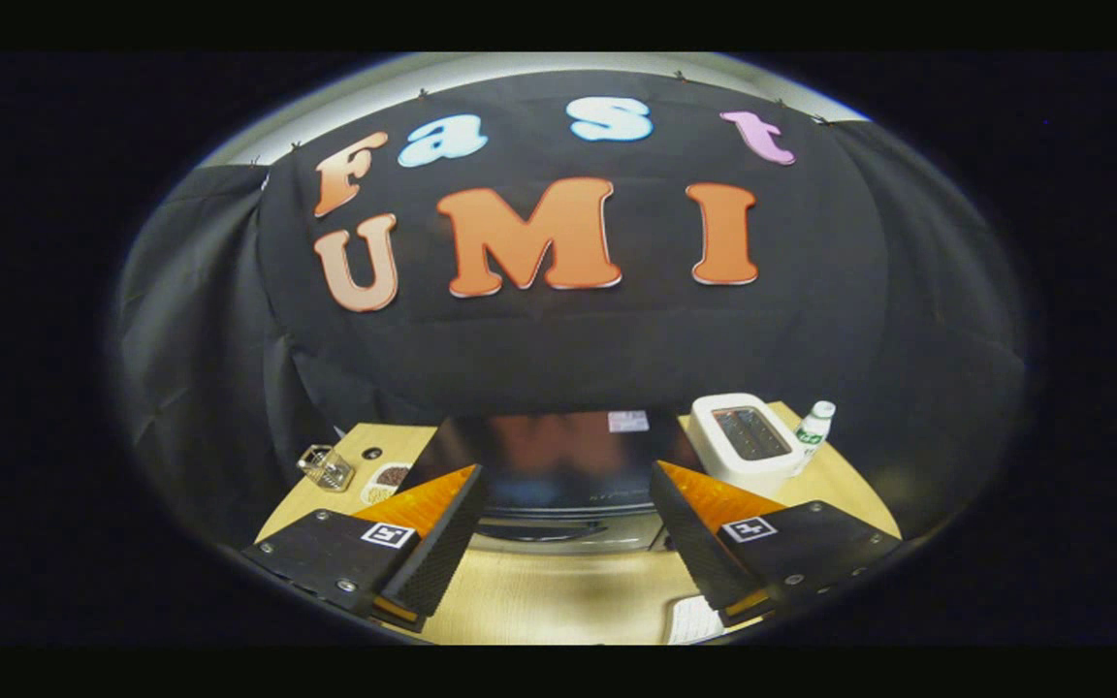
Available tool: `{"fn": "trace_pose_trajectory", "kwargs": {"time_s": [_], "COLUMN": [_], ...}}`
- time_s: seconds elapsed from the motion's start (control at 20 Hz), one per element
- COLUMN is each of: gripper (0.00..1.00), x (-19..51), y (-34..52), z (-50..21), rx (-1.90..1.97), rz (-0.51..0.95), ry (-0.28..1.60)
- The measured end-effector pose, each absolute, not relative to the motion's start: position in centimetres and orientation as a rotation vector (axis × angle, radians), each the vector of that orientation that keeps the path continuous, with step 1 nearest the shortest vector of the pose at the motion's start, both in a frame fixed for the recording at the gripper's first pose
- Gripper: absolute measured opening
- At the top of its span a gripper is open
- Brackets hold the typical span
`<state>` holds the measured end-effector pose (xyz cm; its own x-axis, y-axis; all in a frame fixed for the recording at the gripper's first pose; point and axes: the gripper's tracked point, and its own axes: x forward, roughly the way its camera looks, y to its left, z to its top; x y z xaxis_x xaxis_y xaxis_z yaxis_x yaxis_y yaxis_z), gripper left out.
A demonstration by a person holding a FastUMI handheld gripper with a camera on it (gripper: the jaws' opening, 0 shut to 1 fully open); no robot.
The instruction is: Open the toaster oven, put the food inside, and close the toaster oven door.
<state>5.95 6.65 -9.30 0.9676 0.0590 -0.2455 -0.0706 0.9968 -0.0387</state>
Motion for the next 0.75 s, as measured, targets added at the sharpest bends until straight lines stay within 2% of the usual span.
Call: {"fn": "trace_pose_trajectory", "kwargs": {"time_s": [0.35,0.75], "gripper": [0.99,0.99], "x": [2.0,-0.2], "y": [0.5,-2.9], "z": [-2.3,-1.8], "rx": [-0.071,-0.071], "rz": [-0.023,-0.081], "ry": [0.115,0.092]}}
